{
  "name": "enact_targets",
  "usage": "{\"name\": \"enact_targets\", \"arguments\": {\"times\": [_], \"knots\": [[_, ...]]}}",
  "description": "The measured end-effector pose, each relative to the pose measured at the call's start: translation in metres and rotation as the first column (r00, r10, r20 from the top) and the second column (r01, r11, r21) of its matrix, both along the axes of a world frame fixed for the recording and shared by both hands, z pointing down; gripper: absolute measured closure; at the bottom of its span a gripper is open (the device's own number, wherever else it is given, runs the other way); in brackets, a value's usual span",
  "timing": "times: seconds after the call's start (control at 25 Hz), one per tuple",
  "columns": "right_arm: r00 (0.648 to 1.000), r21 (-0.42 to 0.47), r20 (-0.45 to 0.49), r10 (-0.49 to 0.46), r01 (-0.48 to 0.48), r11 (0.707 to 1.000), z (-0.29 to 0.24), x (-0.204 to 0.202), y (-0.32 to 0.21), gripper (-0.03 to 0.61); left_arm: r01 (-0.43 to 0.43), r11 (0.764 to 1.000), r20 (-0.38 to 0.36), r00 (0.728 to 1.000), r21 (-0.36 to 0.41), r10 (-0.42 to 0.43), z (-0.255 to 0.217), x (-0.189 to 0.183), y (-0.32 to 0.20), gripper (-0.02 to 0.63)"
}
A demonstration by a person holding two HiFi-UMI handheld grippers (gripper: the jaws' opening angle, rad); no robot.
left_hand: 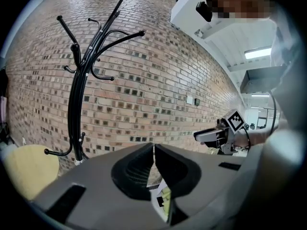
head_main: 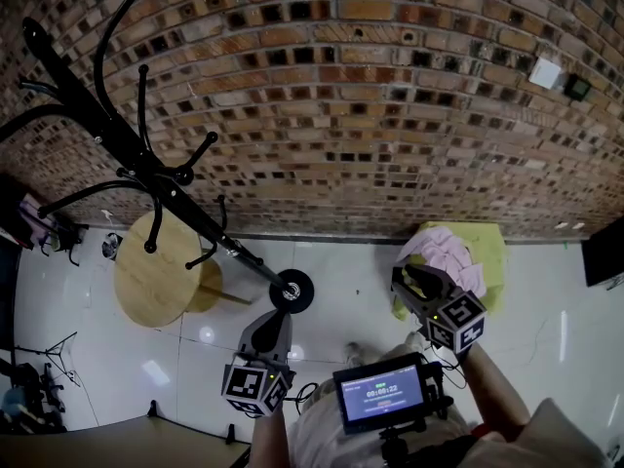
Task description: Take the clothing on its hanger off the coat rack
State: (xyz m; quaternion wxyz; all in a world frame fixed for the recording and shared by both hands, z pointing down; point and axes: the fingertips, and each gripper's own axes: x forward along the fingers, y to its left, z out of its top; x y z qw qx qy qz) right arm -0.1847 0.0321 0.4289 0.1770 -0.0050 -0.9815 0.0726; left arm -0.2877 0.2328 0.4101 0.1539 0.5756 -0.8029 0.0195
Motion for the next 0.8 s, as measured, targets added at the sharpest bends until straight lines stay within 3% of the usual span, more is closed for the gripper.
{"name": "enact_targets", "arguments": {"times": [0.24, 0.48, 0.8], "knots": [[0.999, 0.025, -0.031, -0.007, 0.008, 1.000, 0.007, 0.006, 0.001, 0.437, 0.005, 1.000, -0.004, 1.000, -0.004, -0.005, 0.001, 0.002, 0.007, 0.591], [1.000, -0.047, 0.024, 0.009, -0.008, 0.999, -0.003, 0.007, 0.009, 0.437, 0.001, 1.000, -0.021, 1.000, -0.014, -0.001, 0.006, 0.006, 0.013, 0.591], [1.000, -0.039, 0.016, -0.010, 0.011, 0.999, -0.011, 0.010, 0.019, 0.437, -0.002, 1.000, -0.028, 1.000, -0.024, 0.002, 0.009, 0.014, 0.014, 0.591]]}}
